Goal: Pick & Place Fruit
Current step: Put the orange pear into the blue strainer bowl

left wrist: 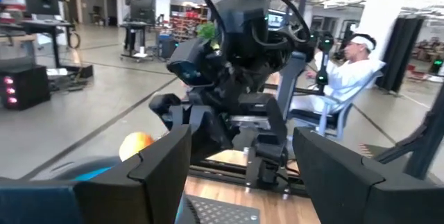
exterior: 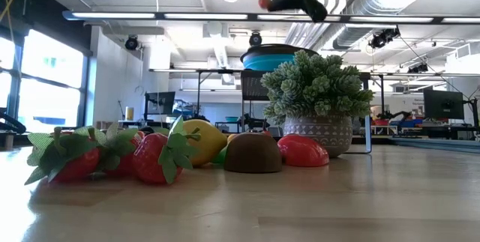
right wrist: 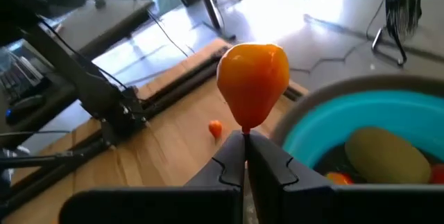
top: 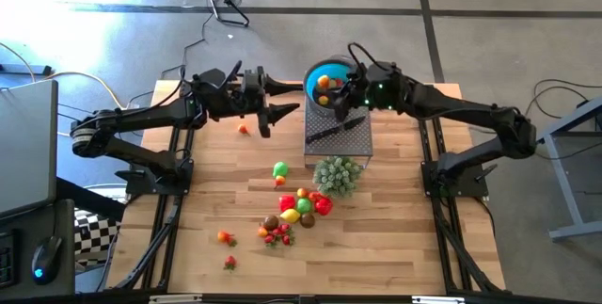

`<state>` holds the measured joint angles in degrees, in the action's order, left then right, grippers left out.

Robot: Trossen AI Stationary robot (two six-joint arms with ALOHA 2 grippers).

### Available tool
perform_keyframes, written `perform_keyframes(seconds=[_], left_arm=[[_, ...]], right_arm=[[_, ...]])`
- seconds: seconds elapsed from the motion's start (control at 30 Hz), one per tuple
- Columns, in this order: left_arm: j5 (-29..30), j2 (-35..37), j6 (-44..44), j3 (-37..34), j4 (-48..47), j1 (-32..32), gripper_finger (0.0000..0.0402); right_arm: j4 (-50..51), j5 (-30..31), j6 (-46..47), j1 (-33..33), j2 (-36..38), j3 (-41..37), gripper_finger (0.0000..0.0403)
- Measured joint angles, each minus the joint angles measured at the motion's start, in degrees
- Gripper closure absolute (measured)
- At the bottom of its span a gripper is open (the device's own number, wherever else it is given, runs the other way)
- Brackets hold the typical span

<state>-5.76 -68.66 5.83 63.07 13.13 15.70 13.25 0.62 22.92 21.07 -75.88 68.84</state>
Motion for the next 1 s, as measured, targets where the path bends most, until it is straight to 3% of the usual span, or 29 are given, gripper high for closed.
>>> perform_keyframes(seconds=[0.5,1.0], left_arm=[[0.13,0.0,2.14,0.0,-0.87,3.95,0.0153],[0.07,0.0,2.12,0.0,-1.42,3.81,0.0153]], right_arm=[[5.15,-3.87,1.55,4.8,-1.35,0.7,0.0399],[39.04,-0.32,-5.96,5.39,-18.96,24.45,0.0399]])
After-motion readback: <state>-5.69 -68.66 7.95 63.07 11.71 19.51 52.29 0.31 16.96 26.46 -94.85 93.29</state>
